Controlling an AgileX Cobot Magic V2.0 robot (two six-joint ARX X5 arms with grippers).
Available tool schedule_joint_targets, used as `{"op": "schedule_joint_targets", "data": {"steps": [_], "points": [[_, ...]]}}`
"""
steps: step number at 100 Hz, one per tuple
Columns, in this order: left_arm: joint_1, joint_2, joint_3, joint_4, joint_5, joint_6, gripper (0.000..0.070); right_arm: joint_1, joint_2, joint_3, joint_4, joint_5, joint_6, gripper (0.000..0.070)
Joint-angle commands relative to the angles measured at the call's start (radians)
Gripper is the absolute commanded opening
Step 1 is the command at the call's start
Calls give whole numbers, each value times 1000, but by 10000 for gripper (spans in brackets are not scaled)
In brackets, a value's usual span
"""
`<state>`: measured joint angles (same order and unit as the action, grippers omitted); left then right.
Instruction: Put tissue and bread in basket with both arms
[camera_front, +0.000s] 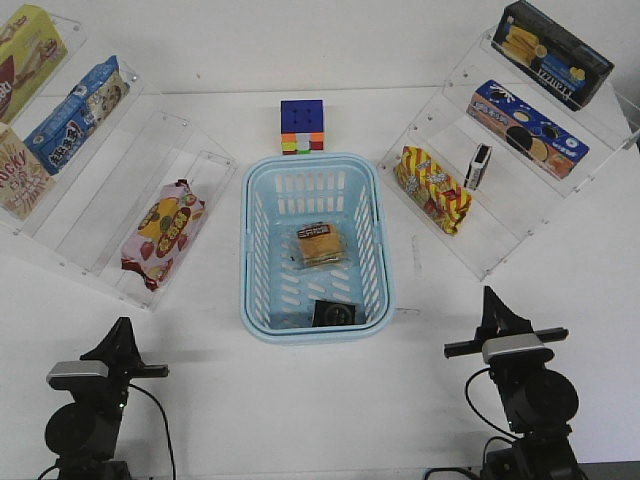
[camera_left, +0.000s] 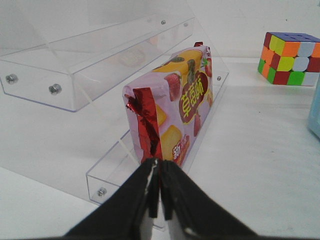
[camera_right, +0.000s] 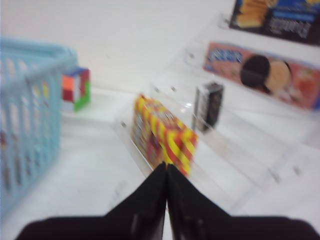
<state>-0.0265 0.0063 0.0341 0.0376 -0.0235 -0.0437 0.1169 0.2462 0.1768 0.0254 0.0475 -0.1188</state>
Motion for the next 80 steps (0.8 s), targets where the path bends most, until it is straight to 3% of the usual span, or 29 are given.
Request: {"op": "schedule_joint_targets", "data": {"steps": [1, 24, 80], "points": [[0, -2, -20, 11, 0, -2, 1, -17, -56, -49, -6, -2, -20, 0], [0, -2, -20, 11, 0, -2, 1, -49, -250, -165, -159, 2, 14, 0], [0, -2, -19, 12, 0, -2, 1, -58, -245, -164, -128, 5, 25, 0]]}}
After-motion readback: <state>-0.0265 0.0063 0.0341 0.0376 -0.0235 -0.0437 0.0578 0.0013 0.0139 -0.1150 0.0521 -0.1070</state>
